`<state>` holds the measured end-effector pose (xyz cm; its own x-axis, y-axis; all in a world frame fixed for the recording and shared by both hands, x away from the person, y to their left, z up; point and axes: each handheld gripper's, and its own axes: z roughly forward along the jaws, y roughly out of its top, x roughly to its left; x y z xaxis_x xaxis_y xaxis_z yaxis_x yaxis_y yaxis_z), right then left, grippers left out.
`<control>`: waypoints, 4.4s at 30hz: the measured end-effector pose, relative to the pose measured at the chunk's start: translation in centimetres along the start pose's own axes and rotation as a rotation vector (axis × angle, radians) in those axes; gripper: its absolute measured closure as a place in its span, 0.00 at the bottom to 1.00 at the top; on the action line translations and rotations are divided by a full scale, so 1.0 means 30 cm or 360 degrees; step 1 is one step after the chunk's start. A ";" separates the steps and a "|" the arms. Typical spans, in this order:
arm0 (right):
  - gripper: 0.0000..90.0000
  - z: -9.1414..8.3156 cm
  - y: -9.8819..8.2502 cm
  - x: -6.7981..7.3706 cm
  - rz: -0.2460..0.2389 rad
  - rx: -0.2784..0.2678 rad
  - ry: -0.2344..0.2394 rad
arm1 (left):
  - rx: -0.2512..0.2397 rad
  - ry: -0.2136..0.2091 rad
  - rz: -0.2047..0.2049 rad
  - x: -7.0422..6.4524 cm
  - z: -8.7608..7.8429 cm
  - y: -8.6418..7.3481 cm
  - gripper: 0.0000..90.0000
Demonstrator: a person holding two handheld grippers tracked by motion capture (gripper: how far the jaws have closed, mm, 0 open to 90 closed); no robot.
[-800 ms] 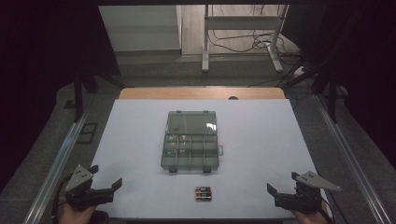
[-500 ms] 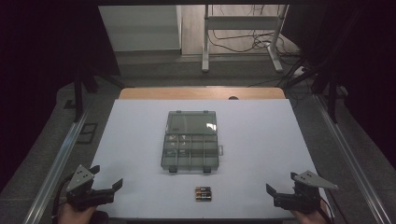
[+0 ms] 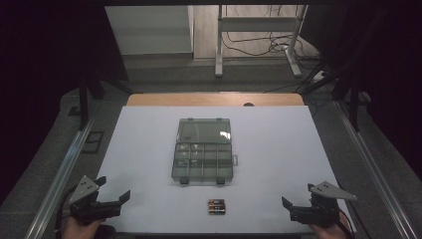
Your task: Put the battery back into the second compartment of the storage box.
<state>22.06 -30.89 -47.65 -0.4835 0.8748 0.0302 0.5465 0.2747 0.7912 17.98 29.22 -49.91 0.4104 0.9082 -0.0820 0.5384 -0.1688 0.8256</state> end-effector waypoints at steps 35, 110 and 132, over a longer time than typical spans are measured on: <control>0.00 0.052 0.120 0.049 -0.0143 0.0109 0.0165 | 0.0008 -0.0014 -0.0059 0.014 0.003 -0.001 0.02; 0.60 0.423 0.290 0.485 -0.0750 0.0771 0.0628 | 0.0022 -0.0046 -0.0020 0.011 0.006 0.000 0.02; 0.84 0.517 0.263 0.506 -0.0930 0.0844 0.0661 | 0.0031 -0.0050 -0.0004 0.009 0.007 0.001 0.02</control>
<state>29.64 -9.25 -50.44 -0.9366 0.3503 0.0109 0.3298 0.8702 0.3662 18.26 29.37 -50.03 0.4316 0.8963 -0.1017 0.5535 -0.1741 0.8144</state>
